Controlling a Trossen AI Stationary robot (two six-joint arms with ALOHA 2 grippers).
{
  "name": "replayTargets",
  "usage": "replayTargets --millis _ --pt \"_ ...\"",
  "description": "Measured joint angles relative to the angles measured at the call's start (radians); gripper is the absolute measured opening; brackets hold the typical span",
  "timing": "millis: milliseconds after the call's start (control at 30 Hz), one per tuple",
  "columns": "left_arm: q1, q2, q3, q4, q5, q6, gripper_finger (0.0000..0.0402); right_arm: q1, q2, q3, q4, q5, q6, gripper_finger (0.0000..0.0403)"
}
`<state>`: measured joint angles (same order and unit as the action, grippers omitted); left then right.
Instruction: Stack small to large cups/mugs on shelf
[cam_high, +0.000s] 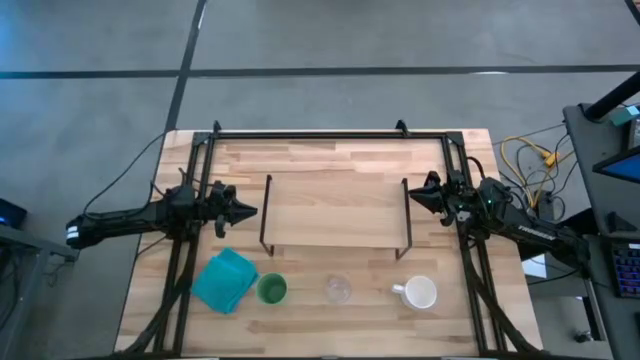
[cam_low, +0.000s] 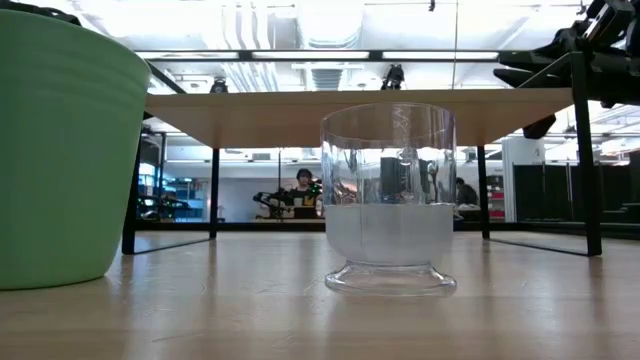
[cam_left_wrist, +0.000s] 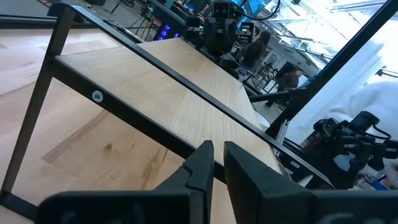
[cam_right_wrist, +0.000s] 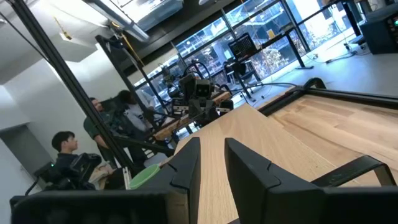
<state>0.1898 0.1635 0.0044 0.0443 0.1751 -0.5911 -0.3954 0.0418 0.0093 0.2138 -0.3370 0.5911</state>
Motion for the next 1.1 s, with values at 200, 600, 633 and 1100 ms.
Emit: replayTargets --millis 200,600,633,1100 --pt "0.000 0.000 0.000 0.000 0.000 0.000 0.0024 0.000 0.000 0.000 0.000 0.000 0.000 0.0068" --pt "0.000 0.000 0.000 0.000 0.000 0.000 0.0024 0.000 0.000 0.000 0.000 0.000 0.000 0.0068" --pt "0.000 0.000 0.000 0.000 0.000 0.000 0.0024 0.000 0.000 0.000 0.000 0.000 0.000 0.0068" --pt "0.000 0.000 0.000 0.000 0.000 0.000 0.0024 0.000 0.000 0.000 0.000 0.000 0.047 0.0068"
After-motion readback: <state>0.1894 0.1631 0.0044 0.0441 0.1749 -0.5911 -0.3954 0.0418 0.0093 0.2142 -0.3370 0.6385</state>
